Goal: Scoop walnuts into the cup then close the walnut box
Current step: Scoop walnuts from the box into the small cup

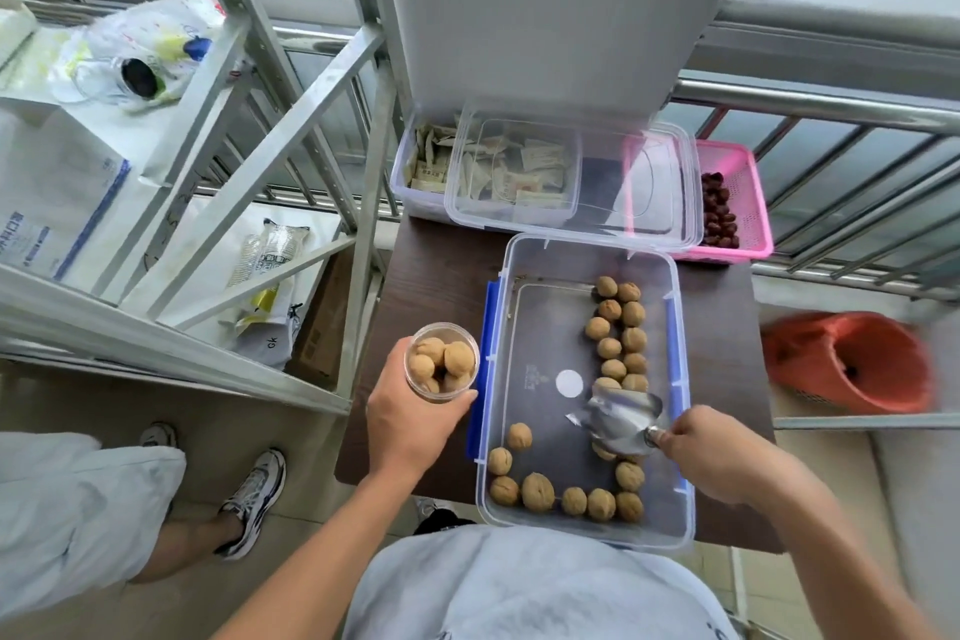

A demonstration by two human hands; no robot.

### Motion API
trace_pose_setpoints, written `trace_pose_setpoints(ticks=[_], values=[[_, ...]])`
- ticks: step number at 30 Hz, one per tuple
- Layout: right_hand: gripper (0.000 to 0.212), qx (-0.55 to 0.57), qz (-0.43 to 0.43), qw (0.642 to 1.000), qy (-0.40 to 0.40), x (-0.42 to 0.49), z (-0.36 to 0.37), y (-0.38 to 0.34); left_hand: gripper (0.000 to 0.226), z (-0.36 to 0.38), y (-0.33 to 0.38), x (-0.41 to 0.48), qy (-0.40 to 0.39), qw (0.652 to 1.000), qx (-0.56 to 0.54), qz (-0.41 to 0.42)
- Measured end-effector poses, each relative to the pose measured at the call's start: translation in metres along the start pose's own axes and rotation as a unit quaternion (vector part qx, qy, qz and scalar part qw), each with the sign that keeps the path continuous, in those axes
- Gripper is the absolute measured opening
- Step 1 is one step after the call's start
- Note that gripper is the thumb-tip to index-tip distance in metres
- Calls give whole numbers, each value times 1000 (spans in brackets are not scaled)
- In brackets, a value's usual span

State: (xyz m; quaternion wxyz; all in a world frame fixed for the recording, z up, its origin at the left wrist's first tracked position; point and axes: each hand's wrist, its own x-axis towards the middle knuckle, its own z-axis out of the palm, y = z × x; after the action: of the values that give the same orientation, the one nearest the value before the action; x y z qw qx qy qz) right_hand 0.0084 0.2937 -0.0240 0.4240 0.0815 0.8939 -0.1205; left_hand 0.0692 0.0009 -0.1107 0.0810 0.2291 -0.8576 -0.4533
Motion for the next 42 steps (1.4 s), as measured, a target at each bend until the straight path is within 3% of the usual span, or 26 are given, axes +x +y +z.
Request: trace_pose_setpoints(ticks=[14,19,27,33,42], values=[[38,204,9,972,119,73,42,-17,72,1,-11,-6,-8,1000,-3,-16],[44,203,9,969,144,94,42,-40,74,0,-11,-5,-6,1000,-2,-13],[56,235,25,966,103,121,42,-56,77,-1,-14,-3,-6,1000,-4,-15],[44,246,-31,952,178,118,60,-51,78,-1,-12,-2,-8,1000,-10,-20],[49,337,-137,903,227,108,67,-47,78,-3,-16,-5,-4,999,-12,-31]])
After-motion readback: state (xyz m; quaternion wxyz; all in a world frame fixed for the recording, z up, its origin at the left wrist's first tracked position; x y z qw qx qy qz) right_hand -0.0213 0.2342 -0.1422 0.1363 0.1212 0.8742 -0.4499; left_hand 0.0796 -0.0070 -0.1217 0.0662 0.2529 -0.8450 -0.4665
